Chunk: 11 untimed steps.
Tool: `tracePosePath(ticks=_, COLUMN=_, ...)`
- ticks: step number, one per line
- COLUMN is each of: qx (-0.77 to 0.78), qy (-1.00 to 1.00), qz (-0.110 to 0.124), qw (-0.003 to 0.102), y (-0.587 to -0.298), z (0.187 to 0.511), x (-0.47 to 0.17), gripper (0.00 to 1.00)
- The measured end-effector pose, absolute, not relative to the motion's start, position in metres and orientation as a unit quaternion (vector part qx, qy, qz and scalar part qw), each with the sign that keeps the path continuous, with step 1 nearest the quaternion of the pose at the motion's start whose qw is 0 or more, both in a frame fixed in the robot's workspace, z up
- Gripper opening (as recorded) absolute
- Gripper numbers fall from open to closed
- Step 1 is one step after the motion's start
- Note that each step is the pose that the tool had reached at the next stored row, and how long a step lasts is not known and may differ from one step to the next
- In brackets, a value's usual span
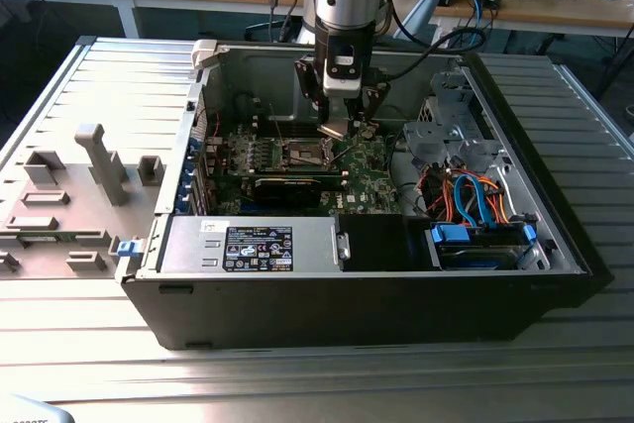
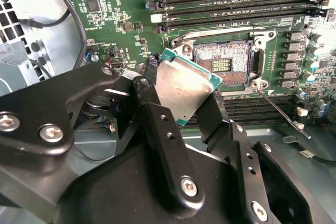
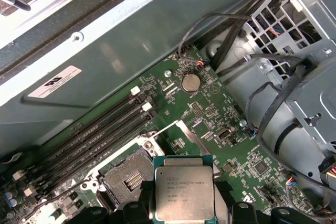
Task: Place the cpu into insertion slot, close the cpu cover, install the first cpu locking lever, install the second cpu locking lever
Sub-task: 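Place the cpu into insertion slot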
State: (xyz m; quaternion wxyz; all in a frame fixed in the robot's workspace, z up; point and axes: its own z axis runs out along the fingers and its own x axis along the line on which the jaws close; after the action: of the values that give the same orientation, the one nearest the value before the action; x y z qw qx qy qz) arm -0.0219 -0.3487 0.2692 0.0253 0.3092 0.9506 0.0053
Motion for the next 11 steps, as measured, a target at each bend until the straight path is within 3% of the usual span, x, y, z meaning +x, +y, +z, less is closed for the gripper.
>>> tracePosePath(ticks=11, qx=0.313, qy=0.949, qz=0.005, qw=0.025, y=-0.3487, z=0.2691, x=-0.0219, gripper=0.54)
